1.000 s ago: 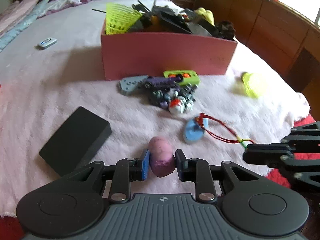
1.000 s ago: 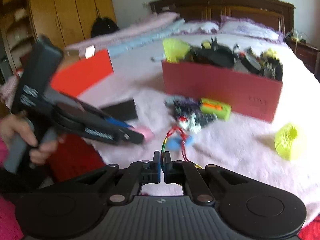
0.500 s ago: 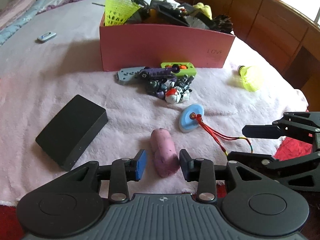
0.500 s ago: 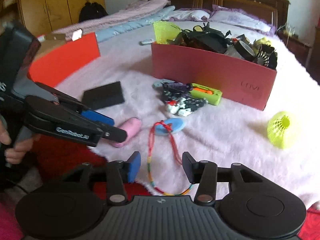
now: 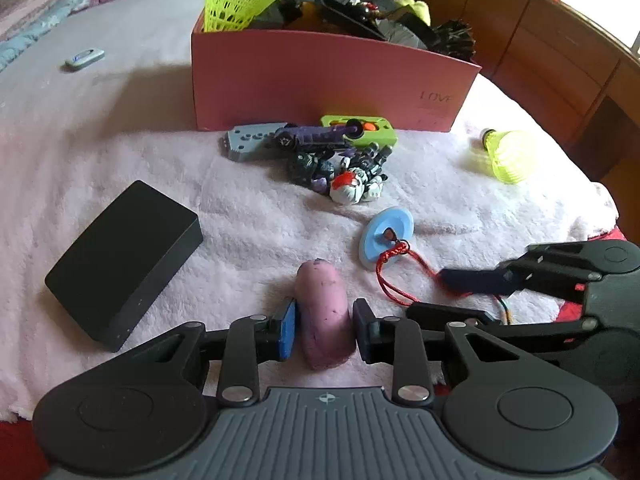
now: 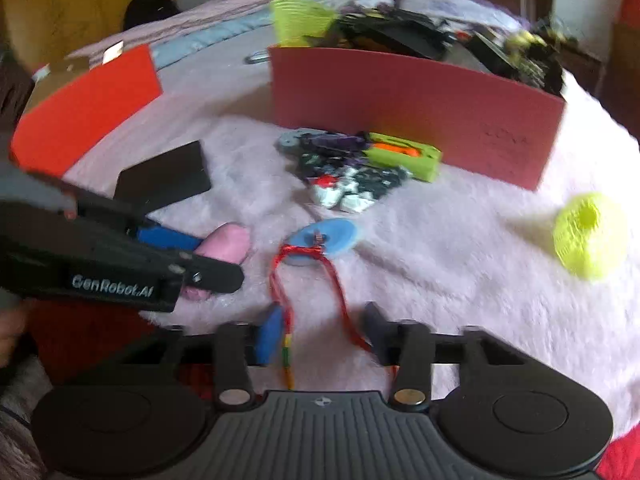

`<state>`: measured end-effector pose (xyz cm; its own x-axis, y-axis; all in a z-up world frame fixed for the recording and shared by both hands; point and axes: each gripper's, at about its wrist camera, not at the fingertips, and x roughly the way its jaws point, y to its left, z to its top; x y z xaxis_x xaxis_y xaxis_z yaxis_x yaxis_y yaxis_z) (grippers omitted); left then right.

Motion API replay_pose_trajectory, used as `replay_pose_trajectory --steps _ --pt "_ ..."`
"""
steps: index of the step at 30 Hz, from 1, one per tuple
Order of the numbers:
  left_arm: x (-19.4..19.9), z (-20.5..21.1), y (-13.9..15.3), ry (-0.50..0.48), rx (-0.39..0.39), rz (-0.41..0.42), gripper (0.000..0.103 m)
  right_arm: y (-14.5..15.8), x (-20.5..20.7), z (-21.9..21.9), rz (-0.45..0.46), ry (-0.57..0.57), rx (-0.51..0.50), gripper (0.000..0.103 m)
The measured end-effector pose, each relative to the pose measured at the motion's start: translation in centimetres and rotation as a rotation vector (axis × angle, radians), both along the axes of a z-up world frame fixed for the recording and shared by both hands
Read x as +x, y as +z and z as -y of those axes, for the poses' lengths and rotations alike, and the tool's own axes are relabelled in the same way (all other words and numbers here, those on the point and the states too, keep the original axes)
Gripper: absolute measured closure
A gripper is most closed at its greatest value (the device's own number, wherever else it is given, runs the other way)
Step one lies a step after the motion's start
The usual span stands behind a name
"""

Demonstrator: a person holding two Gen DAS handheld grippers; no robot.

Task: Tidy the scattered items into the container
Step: 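Lift the pink toy with the left tool while the right lifts the blue disc by its string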

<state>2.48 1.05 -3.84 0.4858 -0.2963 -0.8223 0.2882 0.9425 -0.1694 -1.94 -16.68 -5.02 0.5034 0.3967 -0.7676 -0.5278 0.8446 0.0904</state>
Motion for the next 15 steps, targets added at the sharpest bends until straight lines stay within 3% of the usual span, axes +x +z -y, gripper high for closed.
replay_pose_trajectory --steps 1,3,15 --pt "-0.1 0.0 0.1 0.000 -0.001 0.002 0.074 0.0 -0.2 -0.3 0.007 0.014 -0.002 0.093" --pt "-0.3 -0.1 0.3 0.003 -0.008 0.008 0.075 0.1 -0.5 -0.4 0.018 0.018 -0.001 0.099" --pt "-0.7 -0.9 3.5 0.042 -0.050 0.087 0.075 3.9 -0.3 1.6 0.068 -0.058 0.174 0.100"
